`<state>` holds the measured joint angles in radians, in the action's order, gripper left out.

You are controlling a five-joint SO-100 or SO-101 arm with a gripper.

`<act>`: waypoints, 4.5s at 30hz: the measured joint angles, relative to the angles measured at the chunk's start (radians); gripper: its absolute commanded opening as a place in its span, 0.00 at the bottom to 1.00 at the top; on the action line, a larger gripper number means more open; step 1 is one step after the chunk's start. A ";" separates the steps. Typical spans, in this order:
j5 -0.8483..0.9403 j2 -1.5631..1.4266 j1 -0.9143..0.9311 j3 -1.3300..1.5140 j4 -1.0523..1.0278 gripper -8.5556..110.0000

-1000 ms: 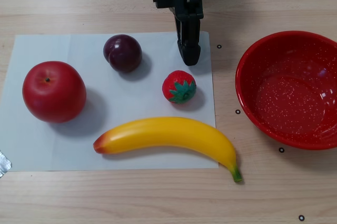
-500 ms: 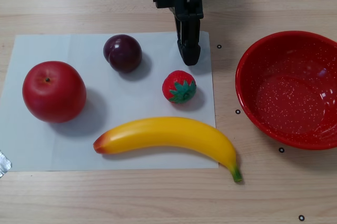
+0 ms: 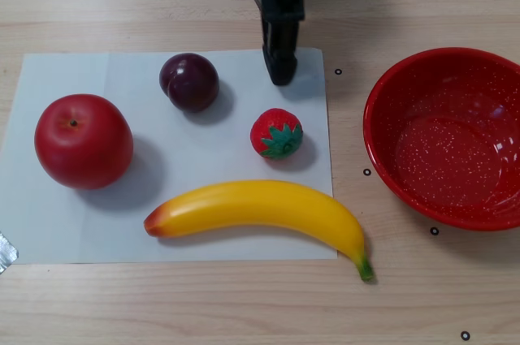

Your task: Grasp the banana and put it in the red bowl.

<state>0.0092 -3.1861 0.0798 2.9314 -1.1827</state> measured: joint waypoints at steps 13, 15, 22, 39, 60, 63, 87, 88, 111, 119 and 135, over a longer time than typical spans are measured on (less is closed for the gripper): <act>0.002 0.330 -0.063 -0.394 -0.176 0.07; 0.002 0.396 -0.074 -0.465 -0.178 0.07; 0.002 0.601 -0.104 -0.695 -0.227 0.07; 0.002 1.197 -0.158 -1.422 -0.403 0.07; 0.031 1.821 -0.127 -2.048 -0.457 0.46; 0.031 1.867 -0.112 -2.092 -0.434 0.48; 0.029 2.203 -0.049 -2.335 -0.259 0.46; 0.029 2.215 -0.043 -2.342 -0.259 0.46; 0.044 2.330 -0.035 -2.355 -0.275 0.29; 0.044 2.332 -0.037 -2.355 -0.272 0.07; 0.086 2.330 -0.037 -2.367 -0.423 0.07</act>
<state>0.0951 -0.8560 0.0430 0.5645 -1.6061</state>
